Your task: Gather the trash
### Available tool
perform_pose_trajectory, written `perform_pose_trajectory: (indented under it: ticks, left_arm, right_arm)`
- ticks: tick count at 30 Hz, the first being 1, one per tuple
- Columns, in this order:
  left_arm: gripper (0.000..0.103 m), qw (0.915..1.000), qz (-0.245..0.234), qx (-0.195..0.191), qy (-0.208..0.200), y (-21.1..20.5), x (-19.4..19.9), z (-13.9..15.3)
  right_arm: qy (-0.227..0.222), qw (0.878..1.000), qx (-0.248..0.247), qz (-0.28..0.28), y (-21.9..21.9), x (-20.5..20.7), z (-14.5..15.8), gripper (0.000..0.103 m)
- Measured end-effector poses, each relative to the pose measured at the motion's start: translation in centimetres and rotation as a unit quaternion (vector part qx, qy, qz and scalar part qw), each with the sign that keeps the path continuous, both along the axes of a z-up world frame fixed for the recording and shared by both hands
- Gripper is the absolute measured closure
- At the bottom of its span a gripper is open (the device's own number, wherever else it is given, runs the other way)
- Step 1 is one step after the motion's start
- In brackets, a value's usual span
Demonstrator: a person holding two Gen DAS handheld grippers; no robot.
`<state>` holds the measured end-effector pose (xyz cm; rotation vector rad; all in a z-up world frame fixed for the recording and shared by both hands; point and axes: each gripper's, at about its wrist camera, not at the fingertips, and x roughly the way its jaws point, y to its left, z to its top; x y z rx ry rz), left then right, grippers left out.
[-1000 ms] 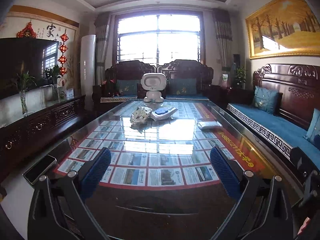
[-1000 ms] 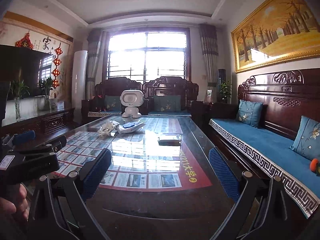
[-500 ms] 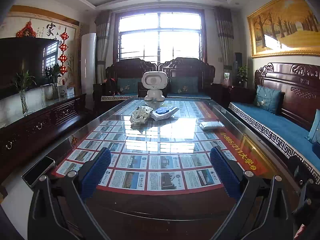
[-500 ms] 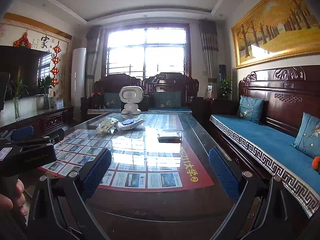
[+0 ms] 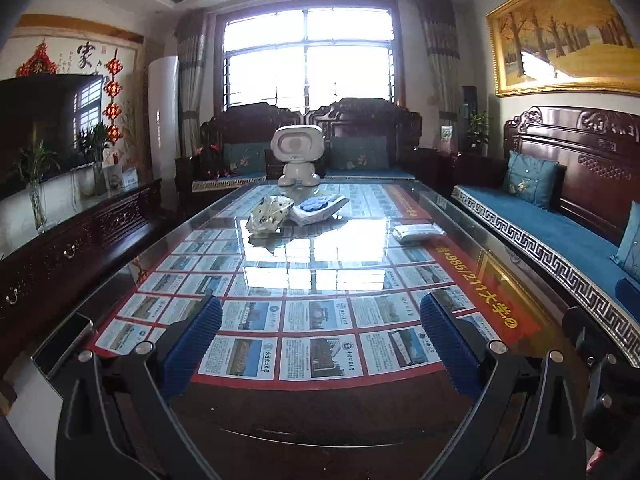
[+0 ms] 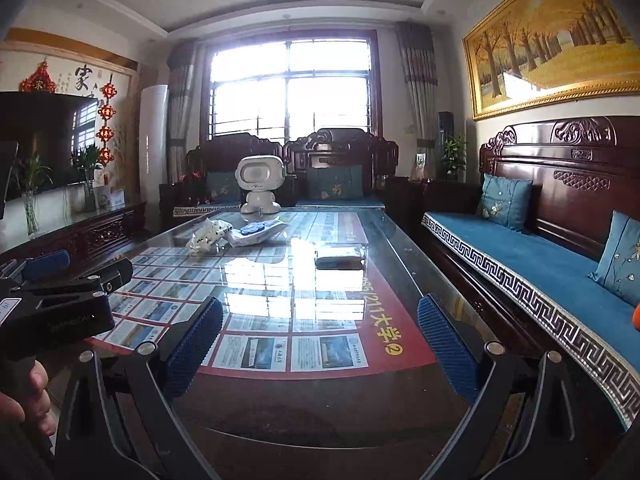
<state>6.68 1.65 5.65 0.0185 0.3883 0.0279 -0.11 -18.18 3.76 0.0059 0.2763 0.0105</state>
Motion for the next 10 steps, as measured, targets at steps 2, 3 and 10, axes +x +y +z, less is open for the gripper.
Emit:
perform_pose_trajectory:
  ticks: [2,3,10]
  left_arm:
    - [0.004,0.9999,-0.001,-0.008,0.008,0.2,0.8,-0.3]
    - [0.004,0.9999,-0.003,-0.01,0.013,0.3,1.2,-0.4]
    - [0.004,0.9978,-0.007,-0.009,0.065,1.4,6.0,-2.5]
  right_arm:
    - [0.004,1.0,0.004,-0.002,-0.1,0.5,-0.3,0.008]
    - [0.007,1.0,0.005,-0.003,-0.2,0.8,-0.4,0.008]
    - [0.045,0.999,0.01,-0.009,-1.6,4.5,-1.7,0.008]
